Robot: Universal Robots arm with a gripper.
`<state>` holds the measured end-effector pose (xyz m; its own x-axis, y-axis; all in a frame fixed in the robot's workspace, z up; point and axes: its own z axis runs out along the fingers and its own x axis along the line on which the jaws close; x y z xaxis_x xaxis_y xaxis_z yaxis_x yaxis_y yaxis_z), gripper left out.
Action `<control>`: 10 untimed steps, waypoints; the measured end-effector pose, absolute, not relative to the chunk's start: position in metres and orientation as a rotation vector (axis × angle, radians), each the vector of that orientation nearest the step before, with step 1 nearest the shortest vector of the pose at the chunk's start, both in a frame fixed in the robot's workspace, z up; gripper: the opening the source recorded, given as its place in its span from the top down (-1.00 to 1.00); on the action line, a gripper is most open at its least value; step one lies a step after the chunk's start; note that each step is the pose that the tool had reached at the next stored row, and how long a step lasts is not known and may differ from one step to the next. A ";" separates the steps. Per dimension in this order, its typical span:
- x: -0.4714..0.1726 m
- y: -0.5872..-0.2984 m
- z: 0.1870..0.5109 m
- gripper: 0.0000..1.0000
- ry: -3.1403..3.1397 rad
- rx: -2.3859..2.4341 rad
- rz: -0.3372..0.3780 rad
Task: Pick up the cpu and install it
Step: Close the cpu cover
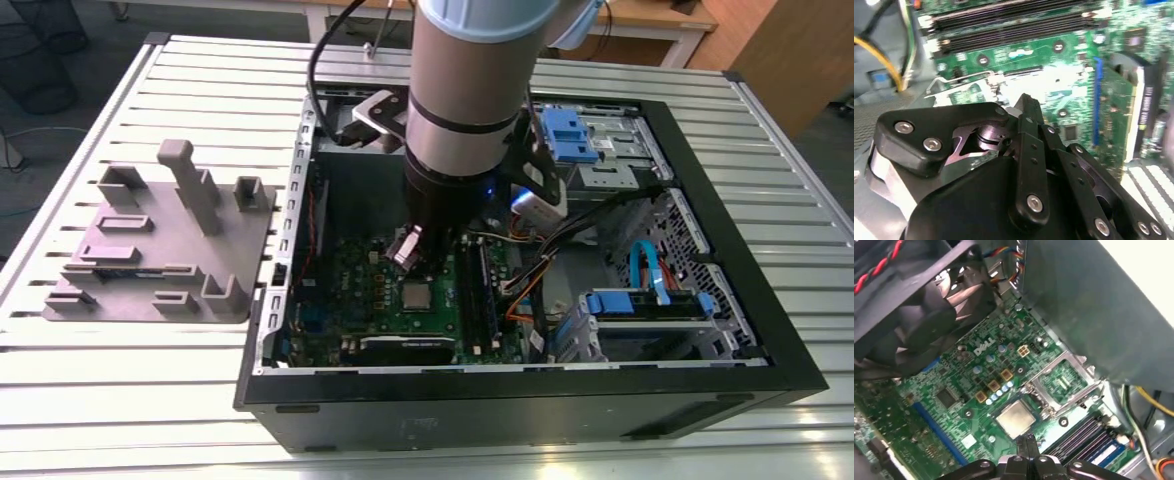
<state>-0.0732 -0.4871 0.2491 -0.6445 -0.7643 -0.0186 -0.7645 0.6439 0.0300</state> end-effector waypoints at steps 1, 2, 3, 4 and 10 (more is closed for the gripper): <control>-0.073 -0.487 0.249 0.80 2.836 -1.321 0.080; -0.073 -0.487 0.249 0.80 2.828 -1.319 0.106; -0.073 -0.487 0.249 0.80 2.819 -1.317 0.133; -0.073 -0.487 0.249 0.80 2.810 -1.317 0.155; -0.071 -0.487 0.245 0.80 2.720 -1.502 0.166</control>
<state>-0.0715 -0.4871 0.2453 -0.5336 -0.8422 -0.0773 -0.8454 0.5283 0.0792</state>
